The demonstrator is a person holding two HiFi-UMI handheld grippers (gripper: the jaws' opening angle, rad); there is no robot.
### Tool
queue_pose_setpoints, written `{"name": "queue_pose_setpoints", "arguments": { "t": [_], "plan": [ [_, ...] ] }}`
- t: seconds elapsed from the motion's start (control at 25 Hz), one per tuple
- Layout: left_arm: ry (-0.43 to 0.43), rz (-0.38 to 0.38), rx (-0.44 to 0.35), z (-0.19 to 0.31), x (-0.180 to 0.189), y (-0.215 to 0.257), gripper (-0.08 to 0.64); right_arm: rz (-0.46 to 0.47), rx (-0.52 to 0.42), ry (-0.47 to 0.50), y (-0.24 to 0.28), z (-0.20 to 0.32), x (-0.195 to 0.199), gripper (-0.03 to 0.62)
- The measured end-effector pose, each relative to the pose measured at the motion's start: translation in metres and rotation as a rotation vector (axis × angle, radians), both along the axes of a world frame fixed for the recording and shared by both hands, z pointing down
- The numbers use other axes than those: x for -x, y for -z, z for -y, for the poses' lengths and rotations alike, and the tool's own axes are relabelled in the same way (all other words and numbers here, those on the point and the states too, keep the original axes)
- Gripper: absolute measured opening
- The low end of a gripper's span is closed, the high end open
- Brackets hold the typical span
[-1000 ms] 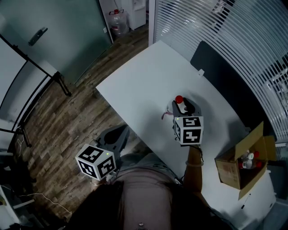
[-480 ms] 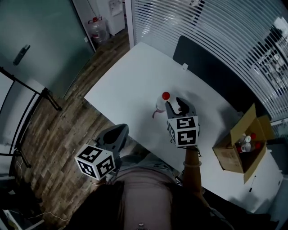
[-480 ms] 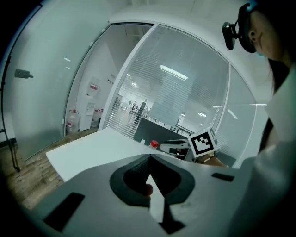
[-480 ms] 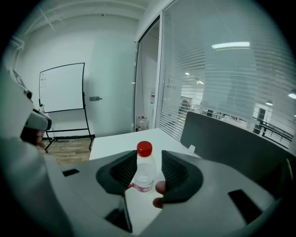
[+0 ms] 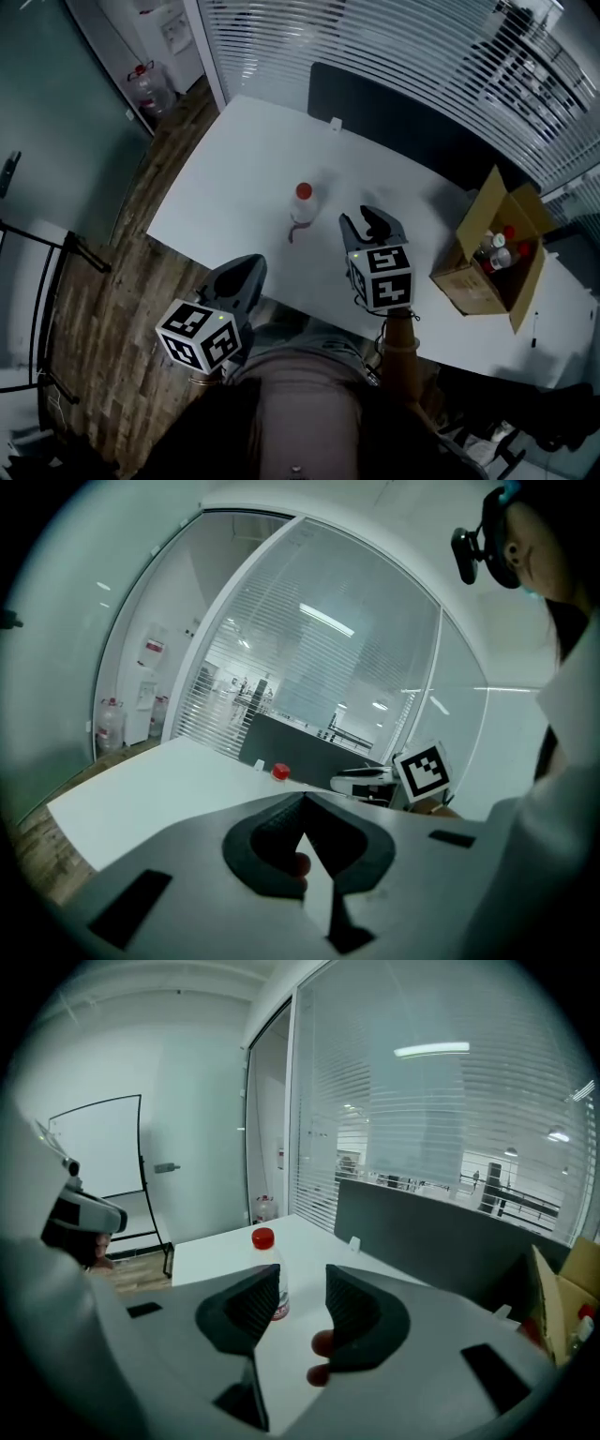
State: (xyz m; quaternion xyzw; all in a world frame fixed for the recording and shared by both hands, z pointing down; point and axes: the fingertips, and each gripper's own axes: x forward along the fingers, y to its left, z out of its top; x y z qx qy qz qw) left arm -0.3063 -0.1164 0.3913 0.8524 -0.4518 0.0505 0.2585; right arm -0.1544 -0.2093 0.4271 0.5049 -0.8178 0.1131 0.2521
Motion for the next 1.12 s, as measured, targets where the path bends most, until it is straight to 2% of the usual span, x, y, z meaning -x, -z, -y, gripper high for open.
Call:
{"name": "queue_pose_setpoints", "arguments": {
  "t": [0.4, 0.64, 0.92, 1.12],
  "plan": [
    [-0.162, 0.007, -0.007, 0.007, -0.034, -0.003, 0.006, 0.008, -0.014, -0.183, 0.001, -0.035, -0.047, 0.135],
    [-0.239, 0.013, -0.001, 0.006, -0.046, -0.003, 0.006, -0.005, -0.036, -0.301, 0.004, -0.055, -0.069, 0.058],
    [-0.276, 0.015, 0.013, -0.002, -0.055, -0.002, 0.005, 0.044, -0.038, -0.349, 0.012, -0.073, -0.082, 0.043],
    [-0.267, 0.018, 0.008, -0.008, -0.066, -0.003, 0.006, 0.056, -0.048, -0.338, 0.019, -0.083, -0.091, 0.043]
  ]
}}
